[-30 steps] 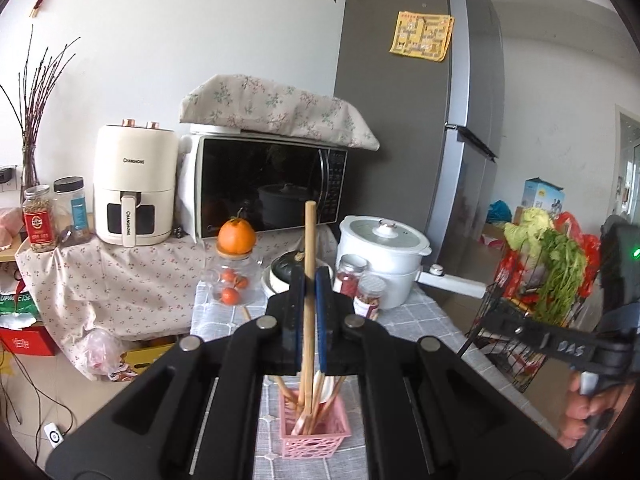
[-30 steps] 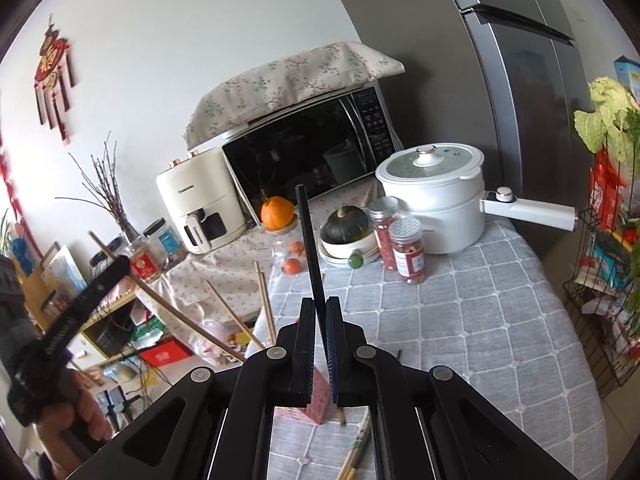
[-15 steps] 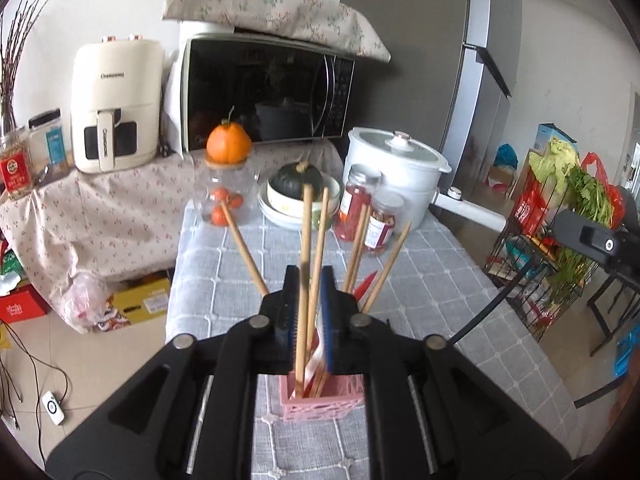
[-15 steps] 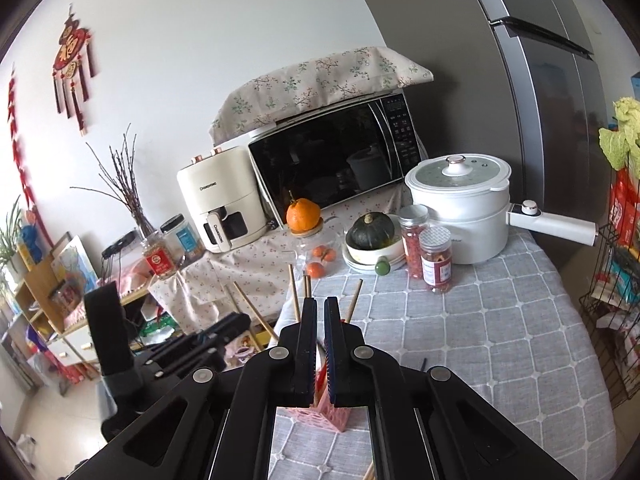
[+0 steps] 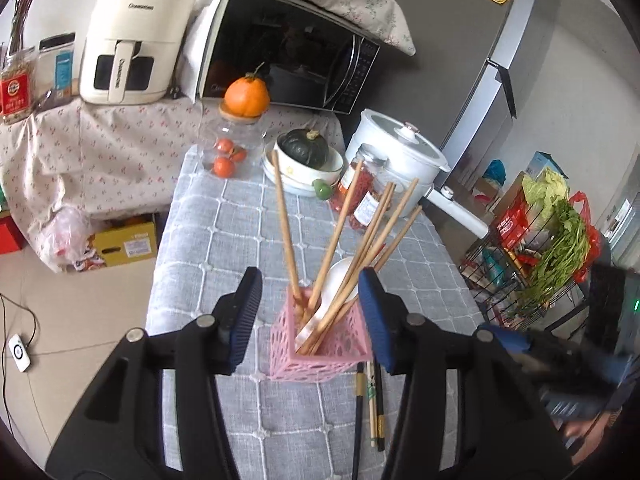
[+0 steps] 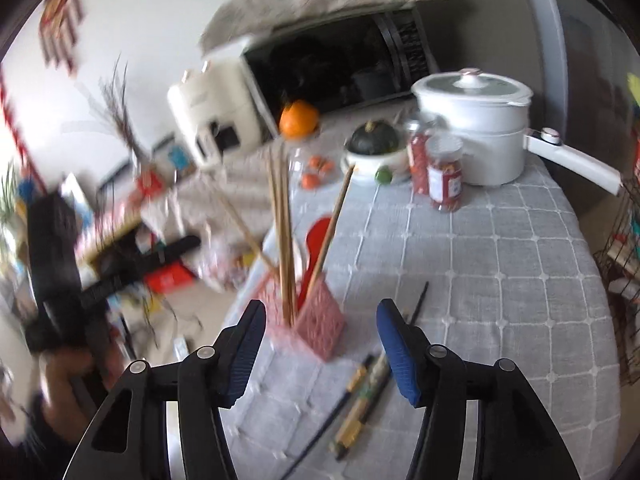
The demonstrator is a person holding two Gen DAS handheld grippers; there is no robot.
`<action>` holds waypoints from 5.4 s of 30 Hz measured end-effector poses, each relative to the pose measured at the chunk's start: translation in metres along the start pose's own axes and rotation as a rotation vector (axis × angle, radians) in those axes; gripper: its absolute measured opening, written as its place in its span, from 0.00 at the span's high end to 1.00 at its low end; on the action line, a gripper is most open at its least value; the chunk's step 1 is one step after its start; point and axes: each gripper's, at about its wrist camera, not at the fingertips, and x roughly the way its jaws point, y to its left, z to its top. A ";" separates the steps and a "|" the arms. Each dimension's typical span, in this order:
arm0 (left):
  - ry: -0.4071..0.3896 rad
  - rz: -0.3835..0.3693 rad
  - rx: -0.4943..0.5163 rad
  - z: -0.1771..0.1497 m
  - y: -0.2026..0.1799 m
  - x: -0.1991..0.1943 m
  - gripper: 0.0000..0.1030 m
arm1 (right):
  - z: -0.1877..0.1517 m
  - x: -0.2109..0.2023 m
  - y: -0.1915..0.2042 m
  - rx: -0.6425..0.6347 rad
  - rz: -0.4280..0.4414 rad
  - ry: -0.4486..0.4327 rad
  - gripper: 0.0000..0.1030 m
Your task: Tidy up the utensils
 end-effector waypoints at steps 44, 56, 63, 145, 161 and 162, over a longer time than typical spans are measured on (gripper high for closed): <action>0.247 -0.022 0.132 -0.087 0.006 -0.039 0.27 | -0.125 -0.084 0.121 -0.110 -0.293 -0.171 0.97; 0.279 -0.026 0.111 -0.085 0.010 -0.032 0.27 | -0.185 -0.024 0.085 -0.026 -0.168 0.161 0.69; 0.297 -0.030 0.152 -0.093 -0.001 -0.030 0.27 | -0.228 0.010 0.078 -0.020 -0.186 0.274 0.75; 0.282 0.022 -0.008 -0.048 0.021 0.008 0.27 | 0.075 -0.044 0.075 -0.026 -0.073 -0.232 0.74; 0.307 0.058 0.068 -0.073 -0.009 0.031 0.21 | 0.009 -0.018 -0.023 0.069 -0.221 -0.140 0.28; 0.312 0.062 0.071 -0.075 -0.010 0.034 0.20 | 0.003 -0.006 -0.028 0.063 -0.230 -0.124 0.26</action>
